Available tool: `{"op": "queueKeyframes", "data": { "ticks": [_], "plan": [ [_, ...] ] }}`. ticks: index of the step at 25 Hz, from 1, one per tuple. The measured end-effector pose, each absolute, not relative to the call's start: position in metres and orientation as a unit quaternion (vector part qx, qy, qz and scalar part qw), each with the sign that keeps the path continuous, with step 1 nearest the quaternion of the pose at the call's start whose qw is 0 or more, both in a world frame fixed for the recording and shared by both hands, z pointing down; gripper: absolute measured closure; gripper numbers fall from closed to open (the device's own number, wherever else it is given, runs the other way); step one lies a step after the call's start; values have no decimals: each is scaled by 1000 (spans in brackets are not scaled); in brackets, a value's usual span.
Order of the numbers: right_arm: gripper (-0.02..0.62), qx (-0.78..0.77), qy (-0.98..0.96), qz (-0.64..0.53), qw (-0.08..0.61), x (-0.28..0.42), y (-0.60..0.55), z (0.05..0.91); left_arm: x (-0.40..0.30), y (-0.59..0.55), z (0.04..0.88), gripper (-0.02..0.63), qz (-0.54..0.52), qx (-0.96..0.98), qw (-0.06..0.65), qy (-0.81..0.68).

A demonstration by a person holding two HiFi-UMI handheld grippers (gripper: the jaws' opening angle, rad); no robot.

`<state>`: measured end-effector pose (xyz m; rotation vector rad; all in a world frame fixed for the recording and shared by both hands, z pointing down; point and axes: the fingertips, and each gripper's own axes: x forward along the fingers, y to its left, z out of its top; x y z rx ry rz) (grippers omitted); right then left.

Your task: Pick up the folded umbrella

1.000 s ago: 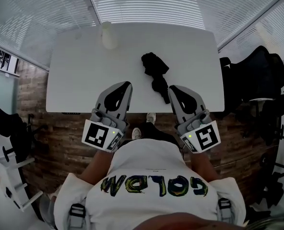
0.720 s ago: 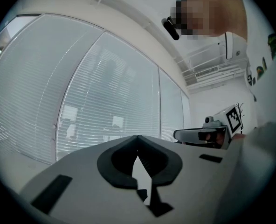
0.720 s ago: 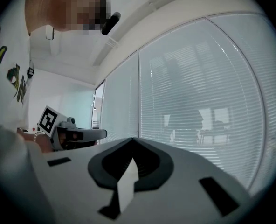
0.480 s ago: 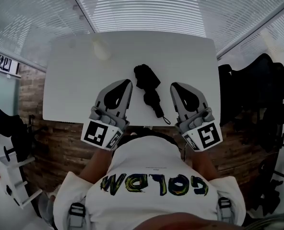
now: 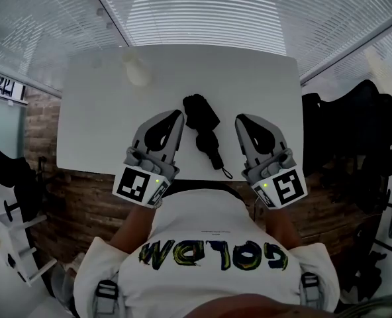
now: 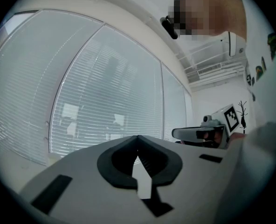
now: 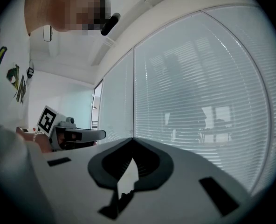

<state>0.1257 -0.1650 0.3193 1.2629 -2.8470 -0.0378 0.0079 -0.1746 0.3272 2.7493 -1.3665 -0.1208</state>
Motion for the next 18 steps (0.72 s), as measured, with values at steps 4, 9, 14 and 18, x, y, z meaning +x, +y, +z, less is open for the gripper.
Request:
{"op": "queueKeyframes", "data": {
  "ticks": [4,9,14,18],
  "plan": [
    [584,408,-913,-16,16,115,-176,316,-4,-185,326,595,-41,895,34,-443],
    [584,414,-910,-16,24,97,-192,315,-22,-202,327,595,-41,897,41,-438],
    [583,421,-907,-9,36,79,-208,317,-38,-216,328,595,-38,902,47,-428],
    [575,423,-904,-1,53,70,-218,328,-48,-223,329,595,-38,902,49,-428]
  ]
}}
